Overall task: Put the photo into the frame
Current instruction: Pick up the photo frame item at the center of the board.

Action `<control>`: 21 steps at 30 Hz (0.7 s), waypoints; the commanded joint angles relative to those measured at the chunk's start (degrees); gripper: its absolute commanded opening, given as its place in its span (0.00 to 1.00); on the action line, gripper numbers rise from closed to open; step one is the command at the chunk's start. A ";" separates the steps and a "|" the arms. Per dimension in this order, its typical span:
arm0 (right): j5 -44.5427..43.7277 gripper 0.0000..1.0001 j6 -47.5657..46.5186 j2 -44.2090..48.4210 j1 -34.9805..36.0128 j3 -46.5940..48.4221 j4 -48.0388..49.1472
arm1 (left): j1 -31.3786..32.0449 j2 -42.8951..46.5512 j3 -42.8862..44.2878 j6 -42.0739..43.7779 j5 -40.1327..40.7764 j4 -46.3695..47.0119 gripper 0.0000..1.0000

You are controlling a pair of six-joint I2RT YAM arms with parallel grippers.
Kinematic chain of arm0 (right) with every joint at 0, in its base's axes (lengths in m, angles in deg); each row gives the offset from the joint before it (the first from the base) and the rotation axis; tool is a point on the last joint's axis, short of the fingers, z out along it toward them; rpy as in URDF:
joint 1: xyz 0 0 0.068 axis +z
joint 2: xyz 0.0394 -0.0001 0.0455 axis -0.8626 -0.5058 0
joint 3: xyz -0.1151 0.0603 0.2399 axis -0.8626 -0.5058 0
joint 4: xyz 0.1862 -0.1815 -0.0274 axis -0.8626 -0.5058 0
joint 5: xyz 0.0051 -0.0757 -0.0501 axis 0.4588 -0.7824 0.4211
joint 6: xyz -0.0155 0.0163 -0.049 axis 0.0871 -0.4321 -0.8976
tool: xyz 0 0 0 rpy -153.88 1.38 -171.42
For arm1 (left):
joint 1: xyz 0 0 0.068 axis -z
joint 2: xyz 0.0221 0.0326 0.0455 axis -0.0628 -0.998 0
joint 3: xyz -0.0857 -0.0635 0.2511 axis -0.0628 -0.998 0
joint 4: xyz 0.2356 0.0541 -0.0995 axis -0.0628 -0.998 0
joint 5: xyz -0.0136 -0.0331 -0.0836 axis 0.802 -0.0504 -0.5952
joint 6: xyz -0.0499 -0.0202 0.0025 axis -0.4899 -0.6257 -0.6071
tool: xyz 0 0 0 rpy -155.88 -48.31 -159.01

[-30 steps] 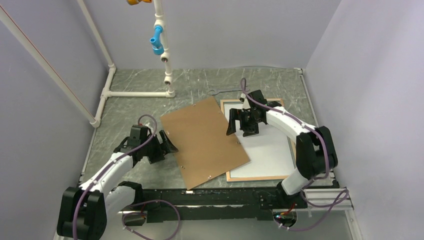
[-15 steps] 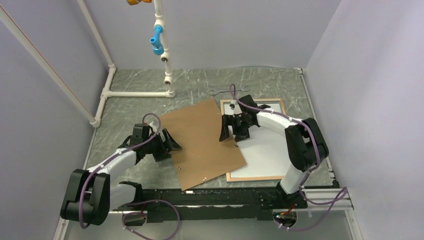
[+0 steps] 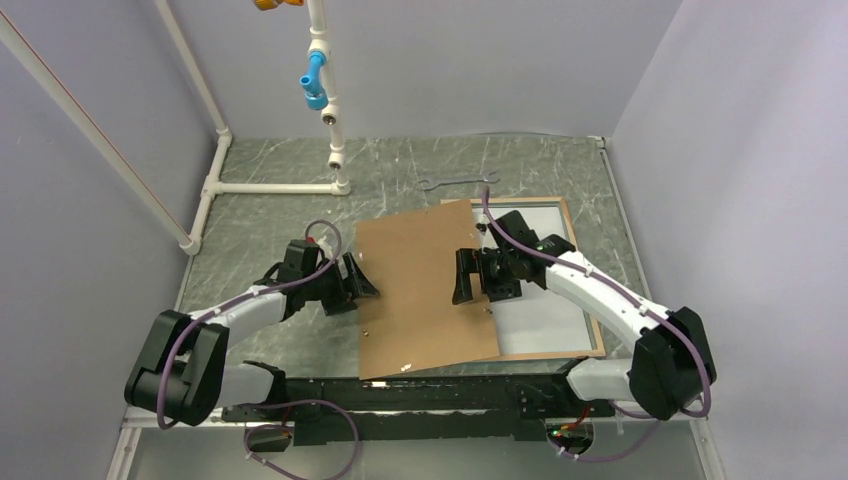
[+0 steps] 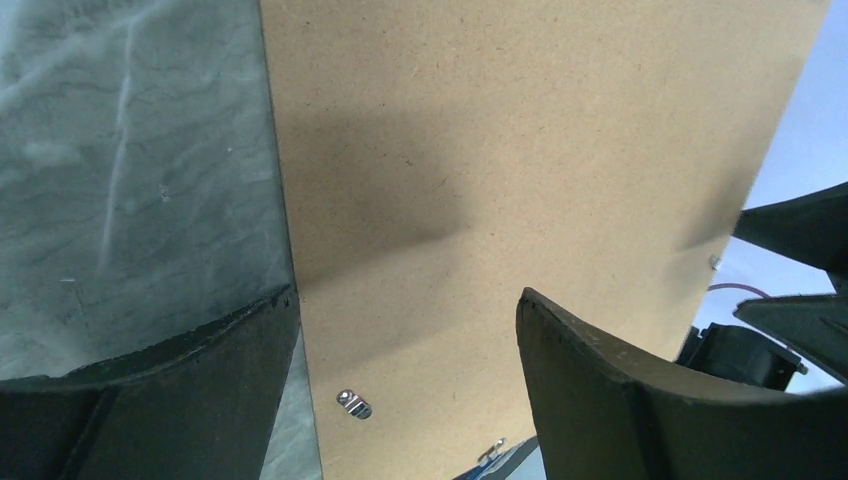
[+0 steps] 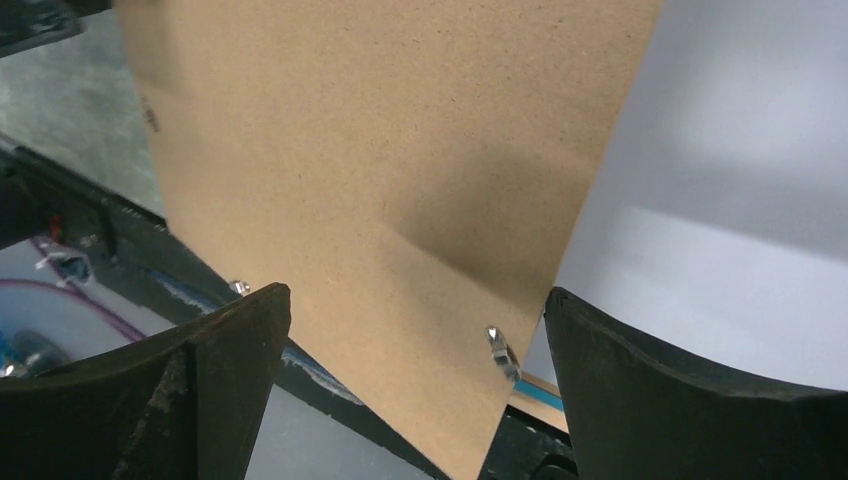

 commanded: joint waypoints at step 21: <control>18.58 0.94 -5.21 -17.64 -16.20 1.28 15.30 | 1.49 -2.13 1.70 0.57 3.77 -6.39 0.82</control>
